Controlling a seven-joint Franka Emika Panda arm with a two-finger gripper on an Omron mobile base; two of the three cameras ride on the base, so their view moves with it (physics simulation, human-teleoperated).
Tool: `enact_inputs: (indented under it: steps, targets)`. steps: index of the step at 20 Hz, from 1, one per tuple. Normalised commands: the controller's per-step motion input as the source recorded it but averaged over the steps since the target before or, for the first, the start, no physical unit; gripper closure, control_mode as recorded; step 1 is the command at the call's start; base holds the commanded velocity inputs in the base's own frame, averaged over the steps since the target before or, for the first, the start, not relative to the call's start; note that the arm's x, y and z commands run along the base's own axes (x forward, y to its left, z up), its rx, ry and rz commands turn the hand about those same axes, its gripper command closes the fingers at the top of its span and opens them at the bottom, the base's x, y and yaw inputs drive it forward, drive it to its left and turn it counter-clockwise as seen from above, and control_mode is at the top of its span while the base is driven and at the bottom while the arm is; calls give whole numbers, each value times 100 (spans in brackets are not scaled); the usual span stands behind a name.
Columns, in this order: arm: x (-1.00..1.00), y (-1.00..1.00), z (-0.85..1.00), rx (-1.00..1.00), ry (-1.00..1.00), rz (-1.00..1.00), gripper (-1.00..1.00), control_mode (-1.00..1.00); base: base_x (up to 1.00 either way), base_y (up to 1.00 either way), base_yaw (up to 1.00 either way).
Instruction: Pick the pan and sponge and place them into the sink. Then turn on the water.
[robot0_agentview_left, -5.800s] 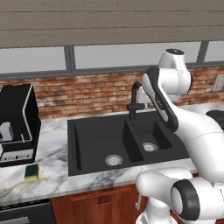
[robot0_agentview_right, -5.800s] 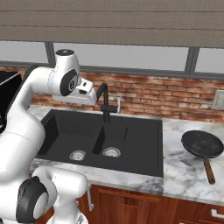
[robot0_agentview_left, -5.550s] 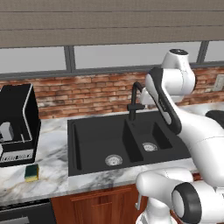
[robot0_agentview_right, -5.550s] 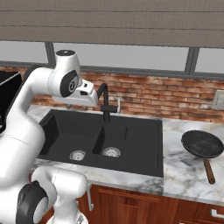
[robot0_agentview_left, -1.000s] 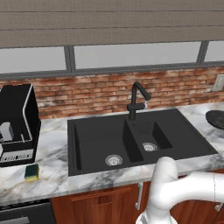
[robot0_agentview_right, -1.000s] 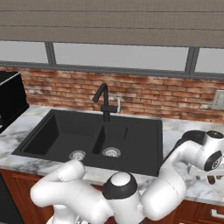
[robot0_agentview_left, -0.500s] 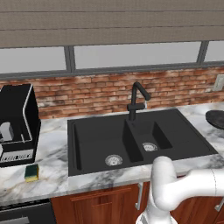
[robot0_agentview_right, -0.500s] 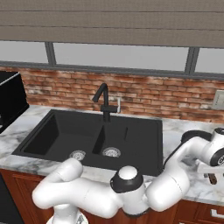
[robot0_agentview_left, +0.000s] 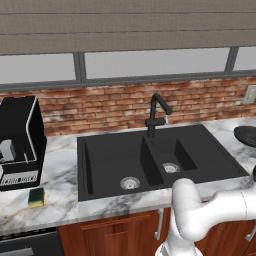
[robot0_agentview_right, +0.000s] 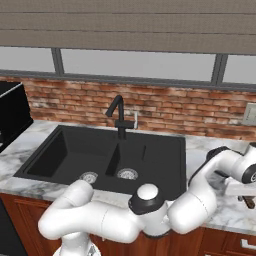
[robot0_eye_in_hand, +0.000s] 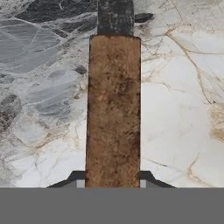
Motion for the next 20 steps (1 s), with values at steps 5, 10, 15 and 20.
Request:
enact_inputs:
  steps: [5, 10, 15, 20]
  targets:
    - [-61, 72, 12, -3, -3, 10, 100, -100, 0, 0, 0]
    - [-92, 100, 32, -8, -4, 24, 100, -100, 0, 0, 0]
    - [-92, 100, 39, -16, -10, 30, 100, -100, 0, 0, 0]
    - [-67, 100, 38, -20, -13, 31, 100, -100, 0, 0, 0]
